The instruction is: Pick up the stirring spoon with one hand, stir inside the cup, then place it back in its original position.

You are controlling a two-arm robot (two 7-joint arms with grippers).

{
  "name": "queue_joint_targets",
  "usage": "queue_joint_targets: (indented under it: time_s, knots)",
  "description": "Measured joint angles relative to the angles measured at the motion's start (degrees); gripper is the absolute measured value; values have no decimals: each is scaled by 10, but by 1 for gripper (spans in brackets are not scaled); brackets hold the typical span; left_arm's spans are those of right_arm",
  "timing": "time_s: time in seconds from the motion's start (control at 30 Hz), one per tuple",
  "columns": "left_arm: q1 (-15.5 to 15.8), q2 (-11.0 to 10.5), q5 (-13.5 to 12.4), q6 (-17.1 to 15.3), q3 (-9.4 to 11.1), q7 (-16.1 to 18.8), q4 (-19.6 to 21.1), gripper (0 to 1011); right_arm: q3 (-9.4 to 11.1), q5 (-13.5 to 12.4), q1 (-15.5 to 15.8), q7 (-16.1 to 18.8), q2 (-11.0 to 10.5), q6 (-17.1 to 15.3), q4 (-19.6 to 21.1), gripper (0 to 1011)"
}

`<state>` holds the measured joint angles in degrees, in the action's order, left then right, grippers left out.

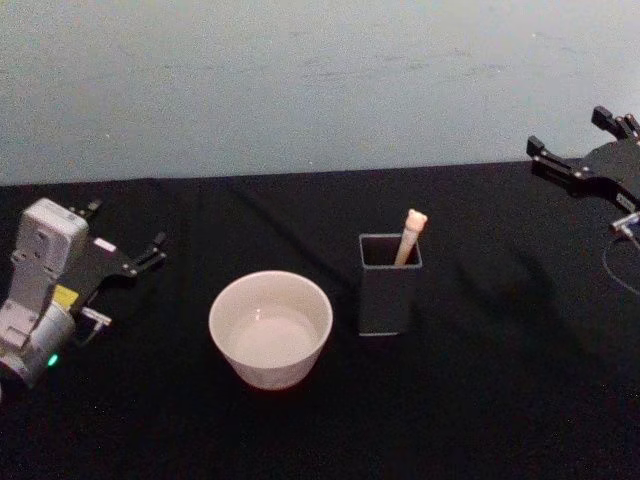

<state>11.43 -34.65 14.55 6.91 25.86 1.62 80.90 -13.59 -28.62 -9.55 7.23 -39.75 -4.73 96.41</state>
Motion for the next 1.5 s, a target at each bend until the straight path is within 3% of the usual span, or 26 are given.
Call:
queue_joint_targets:
  time_s: [0.13, 0.2, 0.47, 0.8, 1.13, 1.5]
  knots:
    - [0, 0, 0, 0, 0, 0, 0, 1001, 14, -30, 7, 26, -6, -33, 20, 1002]
    - [0, 0, 0, 0, 0, 0, 0, 1001, 15, -40, -7, 46, -5, -47, 10, 1002]
    - [0, 0, 0, 0, 0, 0, 0, 1001, 8, -38, -28, 78, 3, -65, -12, 1002]
    - [0, 0, 0, 0, 0, 0, 0, 1001, 5, -38, -27, 127, 6, -83, -17, 1002]
    - [0, 0, 0, 0, 0, 0, 0, 1002, -9, -41, -28, 154, 7, -99, -21, 1002]
    - [0, 0, 0, 0, 0, 0, 0, 1001, -31, -69, -42, 180, 12, -127, -32, 1002]
